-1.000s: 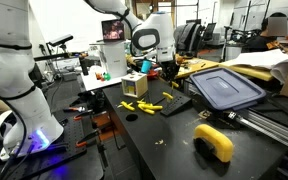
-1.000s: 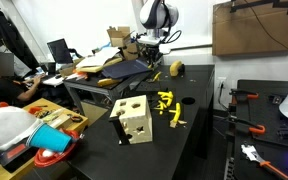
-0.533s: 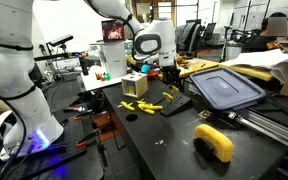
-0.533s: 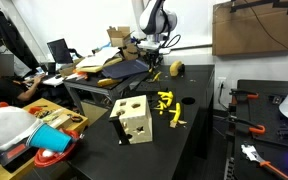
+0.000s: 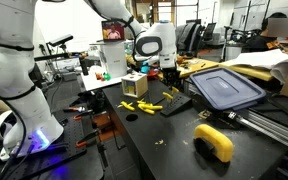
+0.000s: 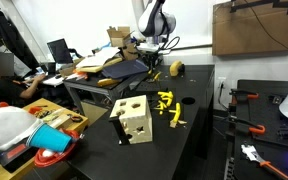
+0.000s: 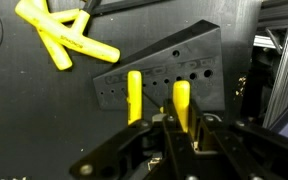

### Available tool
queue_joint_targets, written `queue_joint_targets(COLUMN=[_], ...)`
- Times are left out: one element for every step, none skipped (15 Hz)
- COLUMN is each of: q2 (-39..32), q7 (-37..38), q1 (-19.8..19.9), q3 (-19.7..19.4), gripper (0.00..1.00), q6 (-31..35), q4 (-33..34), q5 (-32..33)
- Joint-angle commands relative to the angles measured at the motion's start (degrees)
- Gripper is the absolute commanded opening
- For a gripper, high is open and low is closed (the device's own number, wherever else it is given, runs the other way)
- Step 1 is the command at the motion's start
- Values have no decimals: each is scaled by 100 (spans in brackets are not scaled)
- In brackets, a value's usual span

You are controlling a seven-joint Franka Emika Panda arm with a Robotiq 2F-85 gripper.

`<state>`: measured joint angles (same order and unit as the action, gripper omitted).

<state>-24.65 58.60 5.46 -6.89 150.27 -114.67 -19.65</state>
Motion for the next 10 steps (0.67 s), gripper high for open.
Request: queue_joint_targets(q2=[-74, -84, -82, -80, -64, -50, -48, -55, -54, -45], q7=[-226, -245, -272, -289, -283, -305, -301, -304, -294, -286], q1=[69, 73, 69, 72, 74, 84, 77, 77, 74, 68], q3=[56, 59, 52, 50, 46, 63, 60, 66, 62, 53], gripper=[4, 4, 4, 4, 4, 4, 4, 4, 4, 4], q6=[-28, -43, -58, -68, -99, -92, -86, -91, -114, -125], q4=[133, 133, 117, 105, 93, 81, 76, 81, 86, 85], q5=[-137, -143, -135, -140, -141, -163, -157, -161, -156, -141])
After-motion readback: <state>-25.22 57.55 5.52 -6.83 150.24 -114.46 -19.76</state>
